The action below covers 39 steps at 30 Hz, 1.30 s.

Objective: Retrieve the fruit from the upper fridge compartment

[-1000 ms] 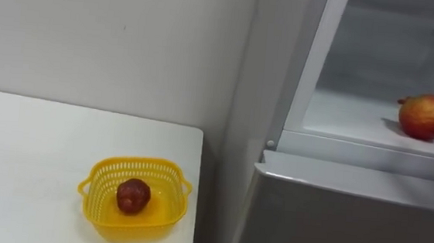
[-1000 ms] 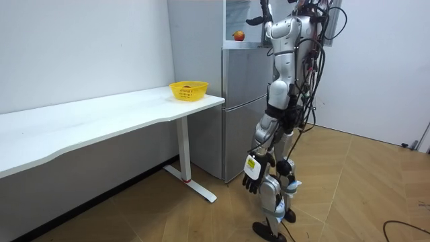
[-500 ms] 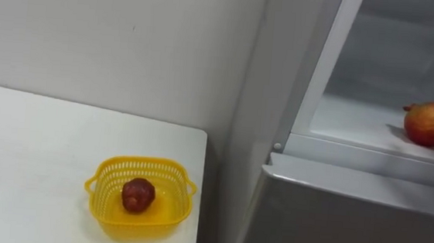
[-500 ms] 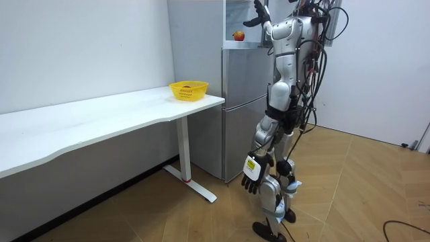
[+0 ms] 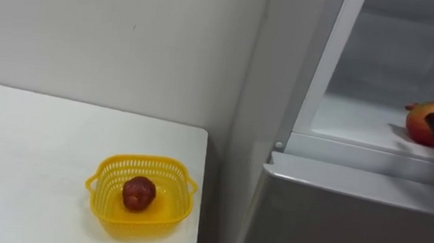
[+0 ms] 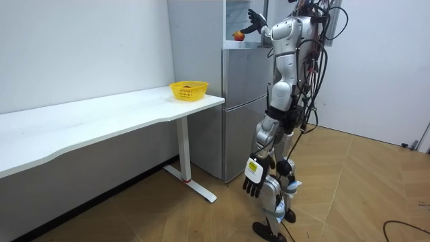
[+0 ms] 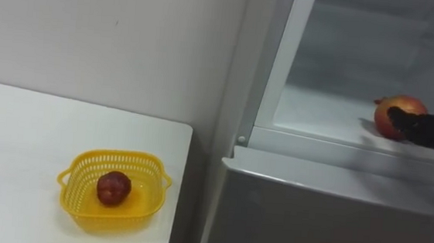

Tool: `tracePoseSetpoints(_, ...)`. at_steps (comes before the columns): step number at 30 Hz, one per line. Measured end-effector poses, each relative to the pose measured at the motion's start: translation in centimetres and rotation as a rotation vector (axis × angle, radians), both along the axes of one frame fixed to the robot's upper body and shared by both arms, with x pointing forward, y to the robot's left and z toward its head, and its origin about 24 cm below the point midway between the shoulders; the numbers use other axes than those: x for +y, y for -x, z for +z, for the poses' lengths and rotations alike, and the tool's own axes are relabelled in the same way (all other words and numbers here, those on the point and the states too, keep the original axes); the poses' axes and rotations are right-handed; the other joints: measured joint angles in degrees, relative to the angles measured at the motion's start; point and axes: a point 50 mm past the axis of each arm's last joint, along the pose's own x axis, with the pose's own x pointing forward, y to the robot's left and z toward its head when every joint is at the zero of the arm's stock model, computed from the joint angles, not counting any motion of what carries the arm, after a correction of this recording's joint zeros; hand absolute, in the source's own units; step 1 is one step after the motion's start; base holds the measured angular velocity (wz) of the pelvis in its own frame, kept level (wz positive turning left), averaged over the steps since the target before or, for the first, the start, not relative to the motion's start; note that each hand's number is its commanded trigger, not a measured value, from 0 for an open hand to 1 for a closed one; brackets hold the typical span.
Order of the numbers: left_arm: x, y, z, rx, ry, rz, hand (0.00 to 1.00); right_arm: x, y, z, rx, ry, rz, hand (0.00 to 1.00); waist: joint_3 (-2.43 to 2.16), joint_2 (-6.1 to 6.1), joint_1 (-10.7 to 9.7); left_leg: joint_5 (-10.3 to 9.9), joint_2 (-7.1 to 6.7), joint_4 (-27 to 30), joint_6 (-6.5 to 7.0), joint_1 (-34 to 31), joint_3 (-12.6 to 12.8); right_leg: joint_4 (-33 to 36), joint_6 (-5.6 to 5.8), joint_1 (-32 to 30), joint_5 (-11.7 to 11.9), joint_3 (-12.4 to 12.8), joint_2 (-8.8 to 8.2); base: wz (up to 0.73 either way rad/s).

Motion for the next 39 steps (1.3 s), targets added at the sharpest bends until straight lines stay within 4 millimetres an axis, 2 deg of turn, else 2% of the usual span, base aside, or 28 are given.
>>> tracePoseSetpoints(8, 0.0, 0.0, 0.0, 0.000, -0.005, 0.000, 0.00, -0.5, -0.3, -1.2, 0.080, -0.016, 0.013, 0.00, 0.02, 0.03, -0.15, 0.01, 0.06, 0.02, 0.00, -0.04, -0.19, 0.07, -0.01, 0.17, 0.00, -0.09, -0.03, 0.00)
tracePoseSetpoints(15, 0.0, 0.1, 0.0, 0.006, -0.008, 0.003, 0.00, -0.5, -0.4, -1.4, 0.086, -0.033, 0.027, 0.00, 0.00, 0.01, -0.15, 0.00, 0.03, 0.10, 0.00, -0.02, -0.51, 0.15, -0.01, 0.26, 0.01, -0.22, -0.10, 0.00)
tracePoseSetpoints(20, 0.1, 0.3, 0.0, 0.020, -0.012, 0.008, 0.00, -1.0, -0.8, -2.6, 0.162, -0.039, 0.026, 0.00, -0.04, -0.03, 0.60, 0.00, -0.04, 0.16, 0.01, -0.10, -0.96, 0.23, -0.01, 0.57, 0.01, -0.44, -0.04, 0.02)
tracePoseSetpoints(24, 0.1, 0.5, 0.0, 0.034, -0.015, 0.013, 0.00, -2.0, -0.6, -2.9, 0.198, -0.046, -0.002, 0.00, -0.05, -0.01, 1.14, 0.00, -0.11, 0.13, 0.01, -0.14, -1.35, 0.13, 0.00, 0.70, 0.00, -0.77, -0.05, 0.05)
tracePoseSetpoints(30, 0.2, 1.0, 0.2, 0.042, -0.020, 0.016, 0.00, -2.5, -1.2, -3.9, 0.238, -0.146, 0.025, 0.00, -0.08, 0.14, 1.12, 0.00, -0.15, 0.17, 0.01, -0.13, -1.93, -0.02, -0.01, 1.02, 0.00, -1.44, -0.07, 0.05)
tracePoseSetpoints(39, 0.4, 0.9, 0.3, 0.054, -0.012, 0.018, 0.00, -2.8, -1.3, -4.3, 0.262, -0.173, 0.048, 0.00, -0.34, -0.02, 1.33, 0.00, -0.11, 0.15, 0.01, -0.14, -1.90, 0.00, -0.01, 0.89, 0.01, -1.47, -0.03, 0.00)
